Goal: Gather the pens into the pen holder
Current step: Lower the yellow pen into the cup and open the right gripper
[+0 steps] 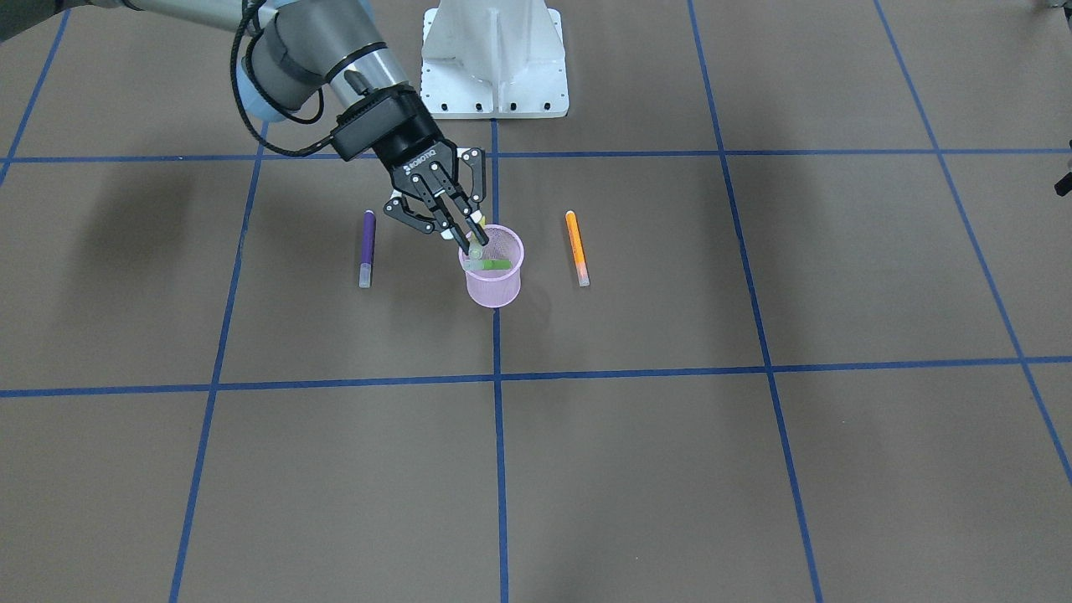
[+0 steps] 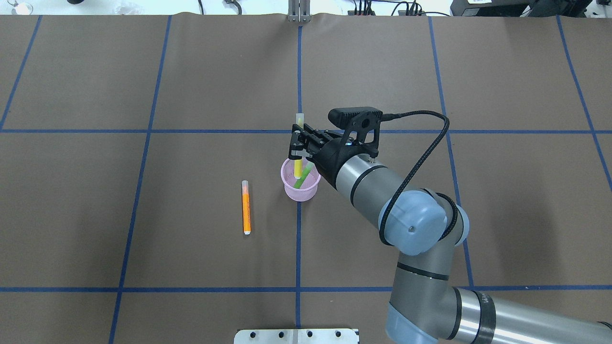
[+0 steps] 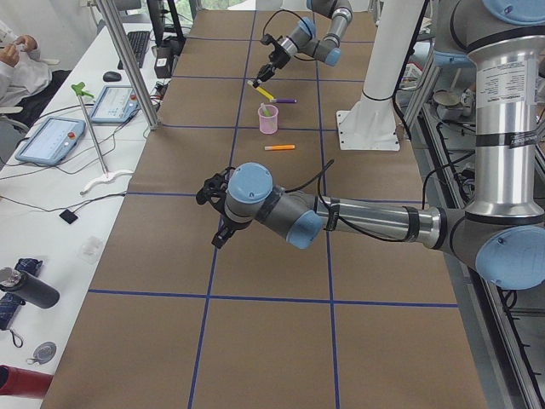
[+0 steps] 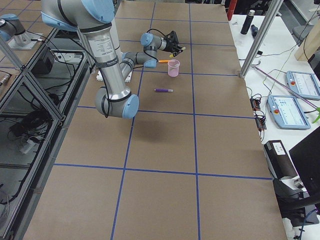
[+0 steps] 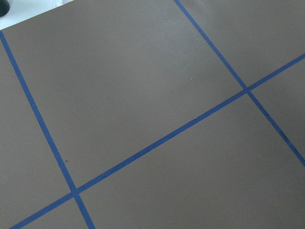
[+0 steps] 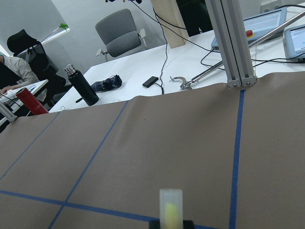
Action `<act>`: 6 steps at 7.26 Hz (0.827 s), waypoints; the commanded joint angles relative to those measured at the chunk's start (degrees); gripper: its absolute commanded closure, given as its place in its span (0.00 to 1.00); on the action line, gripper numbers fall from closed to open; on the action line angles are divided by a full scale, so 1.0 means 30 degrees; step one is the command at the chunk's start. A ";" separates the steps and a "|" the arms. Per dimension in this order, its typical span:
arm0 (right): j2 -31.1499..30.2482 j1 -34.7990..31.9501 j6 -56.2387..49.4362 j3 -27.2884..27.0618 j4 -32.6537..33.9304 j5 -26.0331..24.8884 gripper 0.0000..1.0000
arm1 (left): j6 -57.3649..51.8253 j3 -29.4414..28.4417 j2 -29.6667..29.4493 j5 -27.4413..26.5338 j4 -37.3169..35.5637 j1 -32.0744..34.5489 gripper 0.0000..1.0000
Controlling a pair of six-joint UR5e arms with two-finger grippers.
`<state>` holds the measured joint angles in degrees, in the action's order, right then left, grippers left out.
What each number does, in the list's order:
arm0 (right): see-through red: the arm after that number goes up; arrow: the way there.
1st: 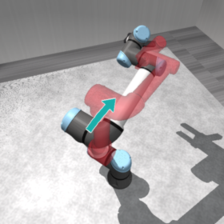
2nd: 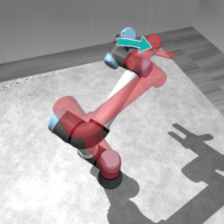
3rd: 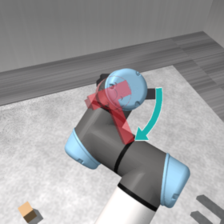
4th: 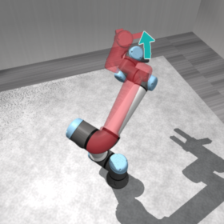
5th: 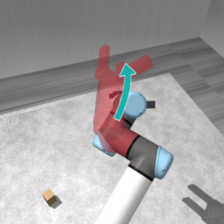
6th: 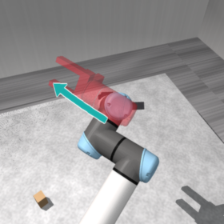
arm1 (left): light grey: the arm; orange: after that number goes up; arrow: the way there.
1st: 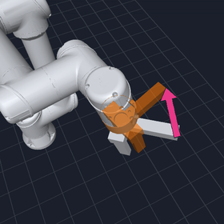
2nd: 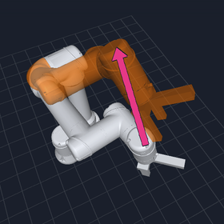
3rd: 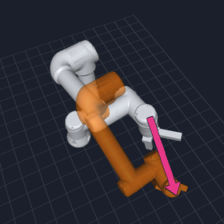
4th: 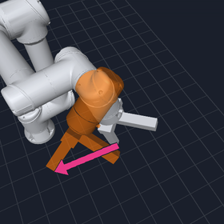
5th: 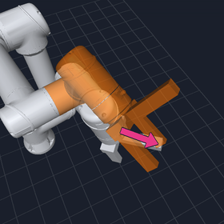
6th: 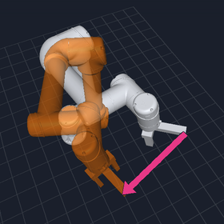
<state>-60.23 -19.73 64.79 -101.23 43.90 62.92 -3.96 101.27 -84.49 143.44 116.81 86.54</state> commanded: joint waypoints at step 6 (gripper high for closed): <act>0.1150 0.1801 0.0052 0.2190 0.1541 -0.5330 0.55 | 0.0000 -0.0065 0.0010 0.0030 -0.0001 -0.0047 0.00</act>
<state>-57.58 -14.78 64.88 -95.54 48.64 47.04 -3.96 101.12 -84.46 143.52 116.83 86.45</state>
